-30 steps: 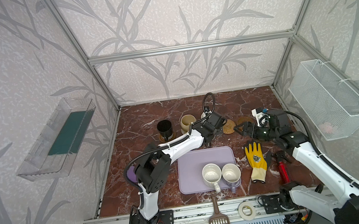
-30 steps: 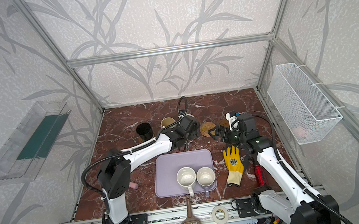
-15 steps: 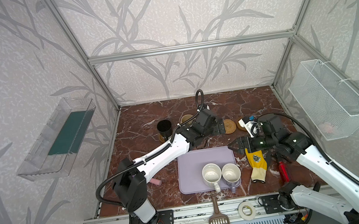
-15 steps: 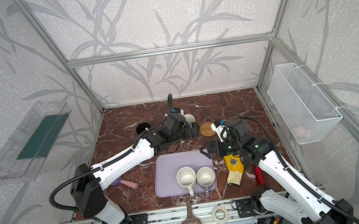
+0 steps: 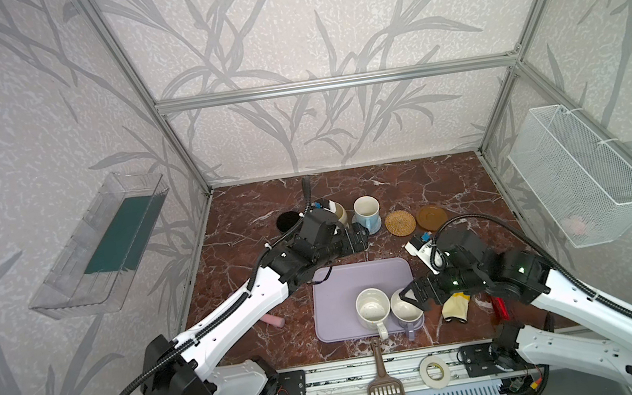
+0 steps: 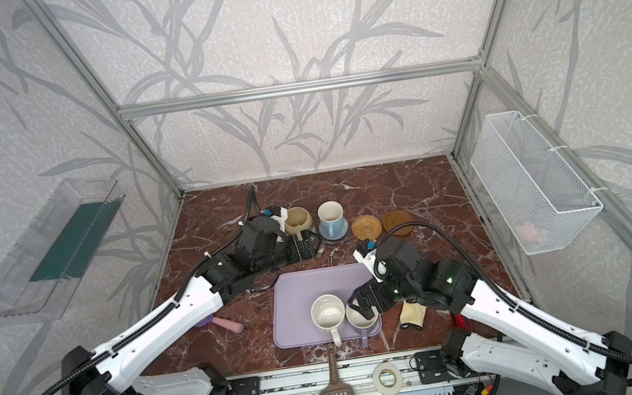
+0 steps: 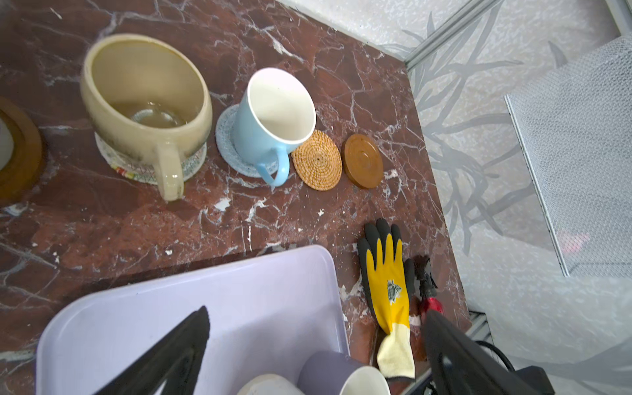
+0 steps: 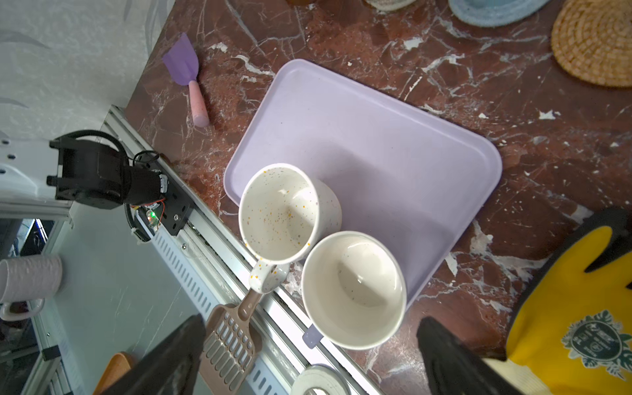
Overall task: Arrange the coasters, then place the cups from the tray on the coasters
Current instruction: 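Raise the left gripper away while the right gripper moves over the speckled white mug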
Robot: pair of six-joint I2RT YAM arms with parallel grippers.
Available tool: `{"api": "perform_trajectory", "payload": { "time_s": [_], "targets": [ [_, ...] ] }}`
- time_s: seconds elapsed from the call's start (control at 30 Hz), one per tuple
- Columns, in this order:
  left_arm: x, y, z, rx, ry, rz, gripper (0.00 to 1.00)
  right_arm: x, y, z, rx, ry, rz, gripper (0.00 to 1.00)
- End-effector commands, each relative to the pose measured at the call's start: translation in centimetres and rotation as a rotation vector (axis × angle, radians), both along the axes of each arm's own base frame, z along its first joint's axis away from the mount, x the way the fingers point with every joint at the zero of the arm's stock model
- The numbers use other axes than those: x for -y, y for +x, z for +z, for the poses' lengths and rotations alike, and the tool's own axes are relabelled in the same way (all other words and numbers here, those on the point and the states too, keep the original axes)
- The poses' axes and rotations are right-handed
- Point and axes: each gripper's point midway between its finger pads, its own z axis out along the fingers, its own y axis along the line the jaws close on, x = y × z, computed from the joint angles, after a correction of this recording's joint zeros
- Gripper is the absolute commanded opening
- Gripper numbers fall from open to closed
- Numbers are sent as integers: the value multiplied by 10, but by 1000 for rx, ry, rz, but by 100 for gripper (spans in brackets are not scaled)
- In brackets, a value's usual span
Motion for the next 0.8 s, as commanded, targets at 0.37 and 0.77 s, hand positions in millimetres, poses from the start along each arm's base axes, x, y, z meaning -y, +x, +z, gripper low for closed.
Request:
{"api": "perform_trajectory", "payload": {
  "time_s": [0.37,0.77],
  "targets": [
    [-12,-54,-29,-186,-84,-68,99,-32,-37,-30,125,-162,75,86],
    [-41,-77,-56,-244,-86,10,99,-65,-52,-43,151,-173,110,72]
  ]
}}
